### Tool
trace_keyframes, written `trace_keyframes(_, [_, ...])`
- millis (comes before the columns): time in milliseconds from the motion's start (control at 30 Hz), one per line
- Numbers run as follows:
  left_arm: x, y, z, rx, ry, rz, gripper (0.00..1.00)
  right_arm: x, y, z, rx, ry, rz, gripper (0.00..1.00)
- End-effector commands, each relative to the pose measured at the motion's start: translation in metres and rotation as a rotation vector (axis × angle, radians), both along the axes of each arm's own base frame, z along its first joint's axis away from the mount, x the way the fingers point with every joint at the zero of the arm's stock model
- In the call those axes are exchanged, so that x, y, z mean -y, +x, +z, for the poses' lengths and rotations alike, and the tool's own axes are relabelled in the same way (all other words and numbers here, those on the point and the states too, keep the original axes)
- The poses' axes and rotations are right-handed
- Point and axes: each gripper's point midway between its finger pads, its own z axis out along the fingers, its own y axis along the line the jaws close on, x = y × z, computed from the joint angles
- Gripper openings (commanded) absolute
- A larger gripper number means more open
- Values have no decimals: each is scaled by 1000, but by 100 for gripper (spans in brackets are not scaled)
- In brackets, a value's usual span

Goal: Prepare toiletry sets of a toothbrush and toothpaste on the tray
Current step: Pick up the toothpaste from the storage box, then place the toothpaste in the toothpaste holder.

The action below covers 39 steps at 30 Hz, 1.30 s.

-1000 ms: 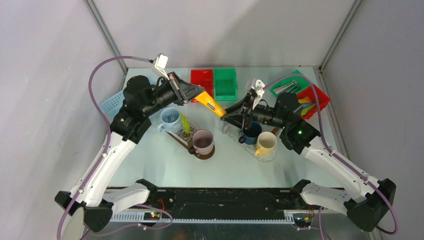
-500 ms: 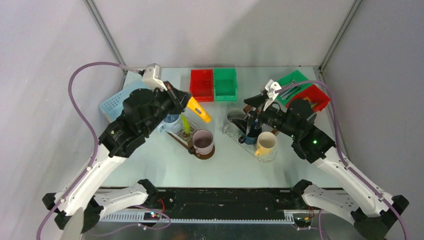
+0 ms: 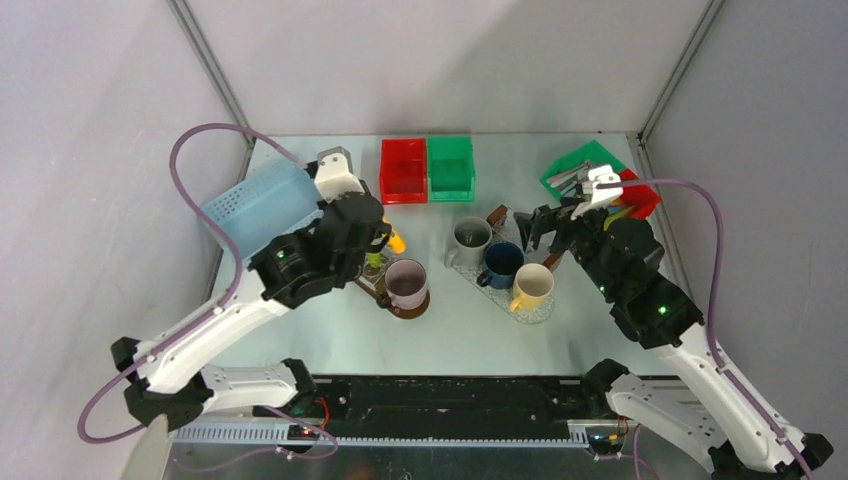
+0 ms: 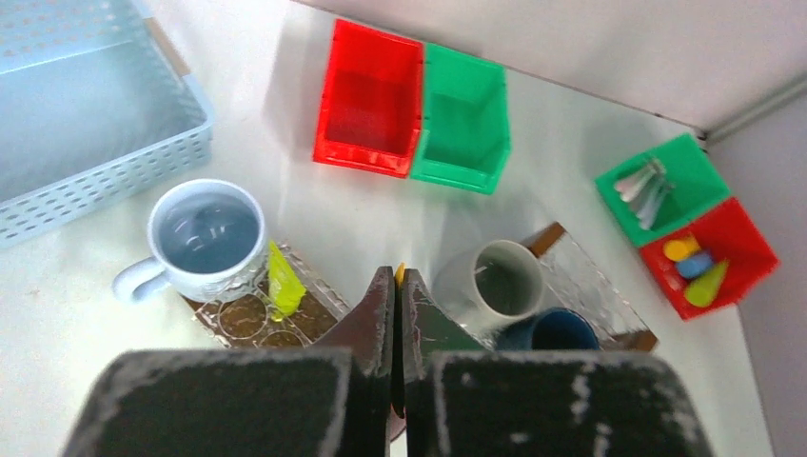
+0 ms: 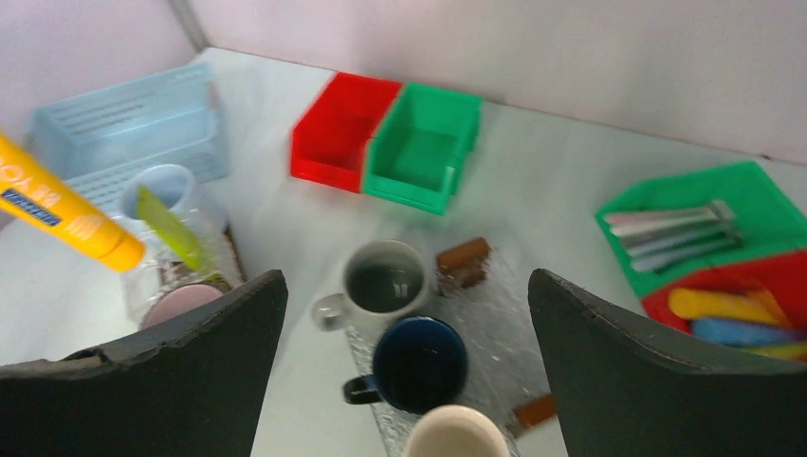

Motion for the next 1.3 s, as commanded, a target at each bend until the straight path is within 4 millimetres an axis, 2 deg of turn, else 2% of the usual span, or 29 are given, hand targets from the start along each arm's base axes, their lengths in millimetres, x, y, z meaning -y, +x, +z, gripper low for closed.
trace_keyframes(0, [-17,11,7,47,-59,213,0,40,5,-13,-35,-7,-180,99])
trace_keyframes(233, [-18,24,-24,54,-27,359,0,59,-4,-20,-17,28,-222,99])
trace_keyframes(400, [-23,25,-34,69,13,423,0,65,-5,-23,-9,27,-243,100])
trace_keyframes(500, [-27,26,-37,83,40,457,0,67,-5,-24,-4,27,-250,99])
trace_keyframes(1033, [-22,31,-87,41,170,514,0,65,-4,-29,-11,25,-247,99])
trace_keyframes(1267, [-21,33,-94,54,181,538,0,64,-3,-30,-13,24,-243,99])
